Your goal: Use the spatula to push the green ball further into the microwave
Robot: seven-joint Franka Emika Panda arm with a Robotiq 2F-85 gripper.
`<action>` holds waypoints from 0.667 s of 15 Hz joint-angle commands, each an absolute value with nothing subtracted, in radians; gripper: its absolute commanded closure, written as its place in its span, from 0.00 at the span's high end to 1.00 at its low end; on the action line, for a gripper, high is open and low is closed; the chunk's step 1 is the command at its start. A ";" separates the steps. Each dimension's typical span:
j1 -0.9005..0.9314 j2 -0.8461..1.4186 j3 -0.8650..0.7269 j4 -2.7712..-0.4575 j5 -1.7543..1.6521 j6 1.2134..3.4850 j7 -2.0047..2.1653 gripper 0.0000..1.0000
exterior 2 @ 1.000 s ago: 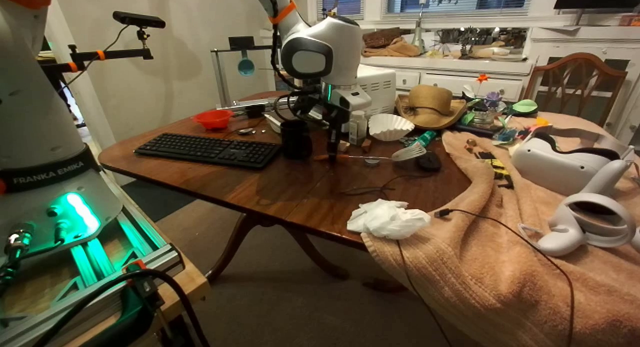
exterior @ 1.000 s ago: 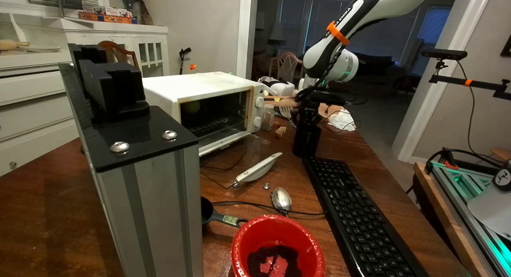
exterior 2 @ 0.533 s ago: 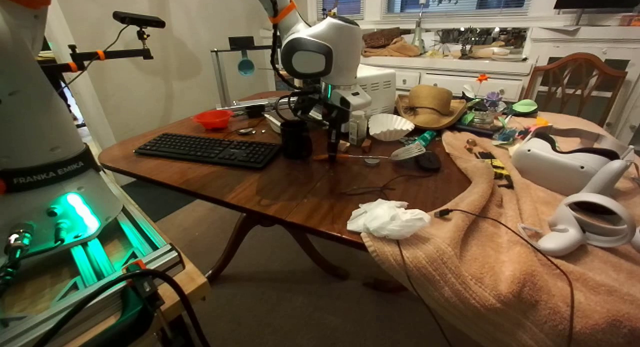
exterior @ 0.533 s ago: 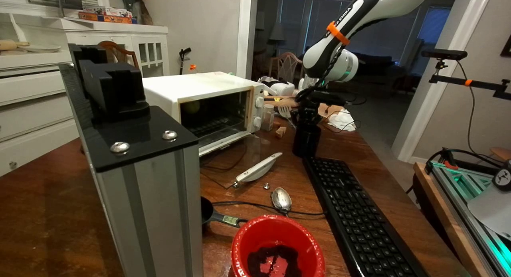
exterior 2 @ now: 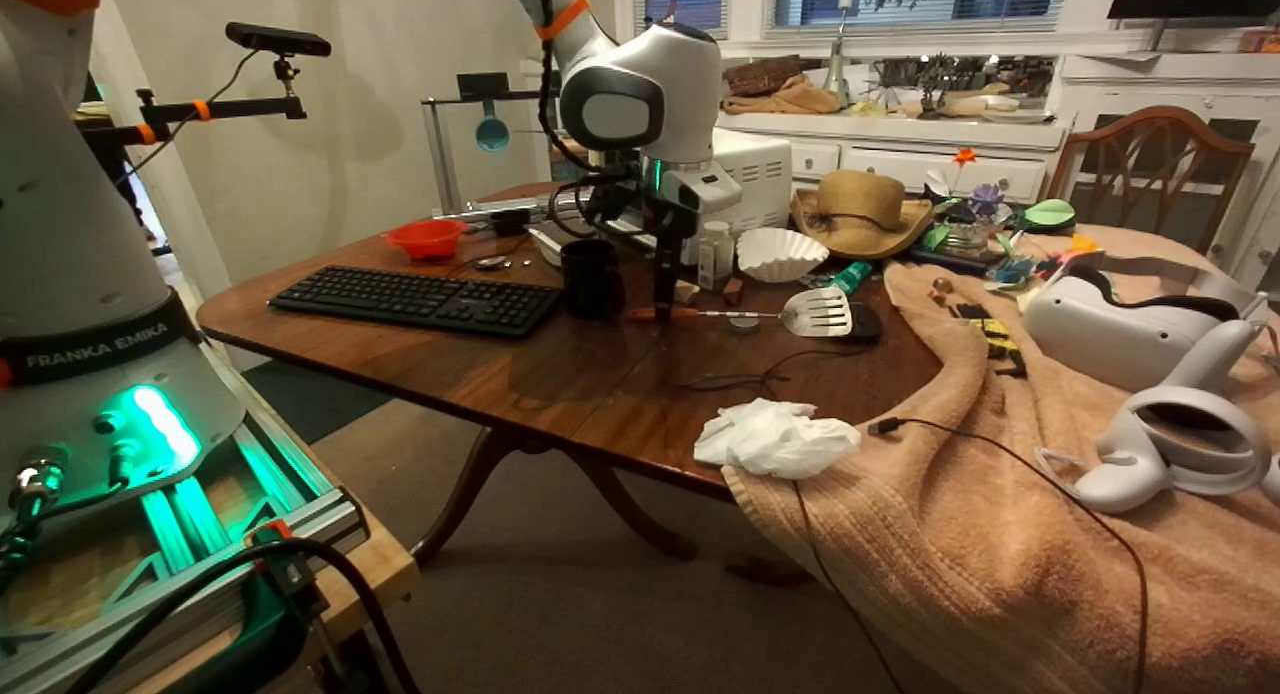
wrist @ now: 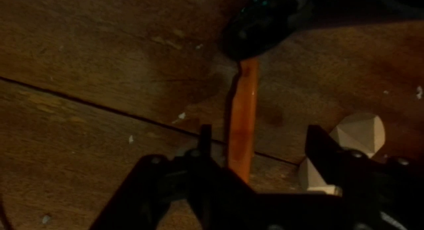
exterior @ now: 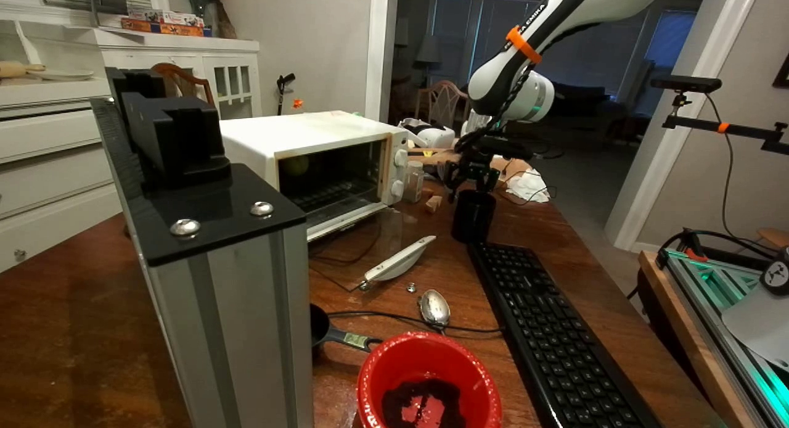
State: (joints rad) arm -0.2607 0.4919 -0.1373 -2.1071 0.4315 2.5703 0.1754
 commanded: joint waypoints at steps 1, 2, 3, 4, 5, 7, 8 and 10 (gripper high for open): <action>-0.239 0.386 -0.154 -2.171 0.408 2.527 0.231 1.00; -0.223 0.353 -0.167 -2.188 0.395 2.510 0.267 1.00; -0.214 0.327 -0.175 -2.198 0.387 2.489 0.293 1.00; -0.204 0.292 -0.183 -2.213 0.376 2.465 0.324 1.00; -0.191 0.258 -0.194 -2.223 0.356 2.430 0.362 1.00; -0.174 0.179 -0.200 -2.253 0.330 2.380 0.411 1.00; -0.164 0.142 -0.205 -2.268 0.307 2.370 0.438 0.99; -0.150 0.062 -0.202 -2.303 0.249 2.366 0.456 1.00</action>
State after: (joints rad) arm -0.1807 0.1975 -0.1886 -2.2184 0.3308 2.3899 0.3988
